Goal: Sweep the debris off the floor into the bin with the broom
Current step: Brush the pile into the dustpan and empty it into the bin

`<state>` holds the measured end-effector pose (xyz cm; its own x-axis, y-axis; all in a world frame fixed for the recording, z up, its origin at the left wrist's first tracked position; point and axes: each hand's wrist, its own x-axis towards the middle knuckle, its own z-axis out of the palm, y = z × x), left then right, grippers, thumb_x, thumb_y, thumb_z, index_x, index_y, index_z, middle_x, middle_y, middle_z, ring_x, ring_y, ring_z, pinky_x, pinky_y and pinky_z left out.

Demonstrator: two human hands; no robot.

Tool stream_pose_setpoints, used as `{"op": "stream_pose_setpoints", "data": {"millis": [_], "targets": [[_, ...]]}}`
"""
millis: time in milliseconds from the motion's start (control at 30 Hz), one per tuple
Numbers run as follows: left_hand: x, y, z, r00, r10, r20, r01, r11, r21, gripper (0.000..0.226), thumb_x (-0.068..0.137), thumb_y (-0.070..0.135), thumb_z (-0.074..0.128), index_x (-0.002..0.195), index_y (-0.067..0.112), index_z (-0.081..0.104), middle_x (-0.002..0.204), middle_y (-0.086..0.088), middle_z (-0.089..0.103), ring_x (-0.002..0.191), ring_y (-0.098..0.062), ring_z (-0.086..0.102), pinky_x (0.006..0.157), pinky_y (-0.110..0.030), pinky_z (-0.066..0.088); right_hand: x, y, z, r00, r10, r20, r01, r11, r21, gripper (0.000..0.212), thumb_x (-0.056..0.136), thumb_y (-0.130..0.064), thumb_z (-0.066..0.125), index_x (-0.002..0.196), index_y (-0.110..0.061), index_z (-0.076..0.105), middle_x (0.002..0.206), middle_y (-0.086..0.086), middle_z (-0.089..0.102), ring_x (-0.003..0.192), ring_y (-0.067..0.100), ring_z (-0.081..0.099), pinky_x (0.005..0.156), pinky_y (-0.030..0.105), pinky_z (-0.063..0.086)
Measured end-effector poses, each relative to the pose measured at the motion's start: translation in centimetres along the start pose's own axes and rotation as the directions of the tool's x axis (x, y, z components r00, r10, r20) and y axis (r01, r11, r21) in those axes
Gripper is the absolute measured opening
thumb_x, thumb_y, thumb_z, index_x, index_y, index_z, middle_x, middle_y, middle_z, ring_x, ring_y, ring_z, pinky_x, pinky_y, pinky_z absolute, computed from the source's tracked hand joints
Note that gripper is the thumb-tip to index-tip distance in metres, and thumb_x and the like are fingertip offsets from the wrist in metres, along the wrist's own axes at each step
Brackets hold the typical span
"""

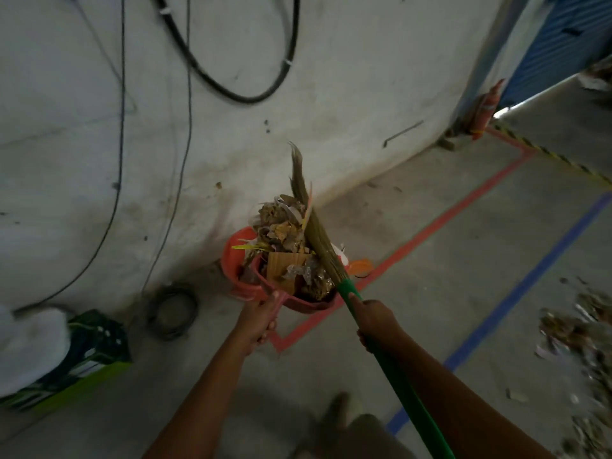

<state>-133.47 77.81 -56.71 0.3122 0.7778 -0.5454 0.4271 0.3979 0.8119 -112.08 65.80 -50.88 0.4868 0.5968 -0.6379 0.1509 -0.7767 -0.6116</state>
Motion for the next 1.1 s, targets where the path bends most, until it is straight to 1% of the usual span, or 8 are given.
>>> {"op": "stream_pose_setpoints", "data": {"millis": [67,167,367,633,733,900,1033,1100], "targets": [[1.6,-0.2,-1.4,0.999,-0.032,-0.036,0.031,0.998,-0.050,0.042,0.098,0.052,0.051,0.098,0.012,0.063,0.053,-0.002,0.045,0.035,-0.011,0.032,0.039,-0.018,0.024,2.0,-2.1,1.1,0.999,-0.006,0.032,0.007,1.000,-0.024,0.049,0.101,-0.053,0.040,0.096,-0.008,0.058,0.068,0.010,0.059,0.048,0.018,0.054,0.044,0.024,0.046],[4.6,0.0,-3.1,0.994,-0.066,-0.082,0.061,0.996,-0.072,0.046,0.098,0.052,0.052,0.080,0.010,0.056,0.052,-0.003,0.045,0.035,-0.012,0.032,0.040,-0.019,0.023,5.5,-5.1,2.3,0.996,-0.008,0.085,0.013,0.998,-0.061,0.047,0.101,-0.052,0.041,0.093,-0.009,0.058,0.069,0.008,0.057,0.049,0.016,0.051,0.046,0.024,0.045],[11.7,1.4,-6.2,0.981,-0.119,-0.155,0.110,0.992,-0.063,0.050,0.097,0.054,0.052,0.072,0.010,0.055,0.053,-0.006,0.047,0.035,-0.013,0.034,0.039,-0.018,0.025,13.7,-10.6,3.8,0.983,-0.037,0.178,0.070,0.981,-0.179,0.048,0.103,-0.050,0.037,0.096,-0.007,0.058,0.070,0.007,0.058,0.049,0.014,0.053,0.045,0.025,0.047],[21.3,0.6,-7.6,0.950,-0.264,-0.168,0.248,0.962,-0.110,0.057,0.093,0.059,0.052,0.064,0.010,0.052,0.053,-0.008,0.046,0.035,-0.013,0.032,0.040,-0.019,0.026,23.8,-15.4,5.7,0.964,0.008,0.266,0.065,0.962,-0.266,0.049,0.104,-0.048,0.036,0.094,-0.006,0.058,0.065,0.005,0.057,0.044,0.012,0.051,0.042,0.023,0.045],[25.4,-1.1,-7.9,0.930,-0.331,-0.157,0.313,0.941,-0.130,0.055,0.095,0.056,0.053,0.066,0.010,0.055,0.053,-0.007,0.048,0.035,-0.014,0.035,0.039,-0.019,0.027,27.8,-15.7,7.4,0.962,0.027,0.273,0.056,0.955,-0.292,0.050,0.104,-0.048,0.035,0.085,-0.007,0.056,0.064,0.004,0.056,0.043,0.011,0.051,0.043,0.022,0.045],[33.1,-5.7,-8.3,0.913,-0.392,-0.112,0.380,0.918,-0.113,0.057,0.098,0.052,0.050,0.071,0.003,0.062,0.053,-0.013,0.049,0.033,-0.016,0.040,0.040,-0.021,0.030,35.1,-15.2,11.6,0.957,0.118,0.264,-0.022,0.939,-0.343,0.050,0.102,-0.053,0.036,0.090,-0.009,0.057,0.068,0.003,0.056,0.046,0.011,0.052,0.048,0.025,0.048],[39.2,-10.3,-9.0,0.856,-0.517,-0.028,0.506,0.846,-0.169,0.050,0.100,0.049,0.050,0.082,0.004,0.060,0.052,-0.011,0.048,0.031,-0.016,0.036,0.038,-0.018,0.024,40.5,-14.3,15.5,0.953,0.174,0.247,-0.068,0.920,-0.387,0.049,0.102,-0.053,0.037,0.088,-0.011,0.057,0.070,0.003,0.057,0.052,0.012,0.053,0.050,0.026,0.048],[42.1,-12.4,-9.3,0.813,-0.582,0.018,0.575,0.799,-0.175,0.049,0.102,0.048,0.046,0.081,0.005,0.058,0.050,-0.008,0.047,0.030,-0.014,0.034,0.038,-0.016,0.022,42.8,-13.6,17.5,0.952,0.200,0.231,-0.086,0.900,-0.427,0.050,0.102,-0.054,0.037,0.084,-0.012,0.057,0.071,0.003,0.059,0.055,0.014,0.055,0.055,0.028,0.051]]}}
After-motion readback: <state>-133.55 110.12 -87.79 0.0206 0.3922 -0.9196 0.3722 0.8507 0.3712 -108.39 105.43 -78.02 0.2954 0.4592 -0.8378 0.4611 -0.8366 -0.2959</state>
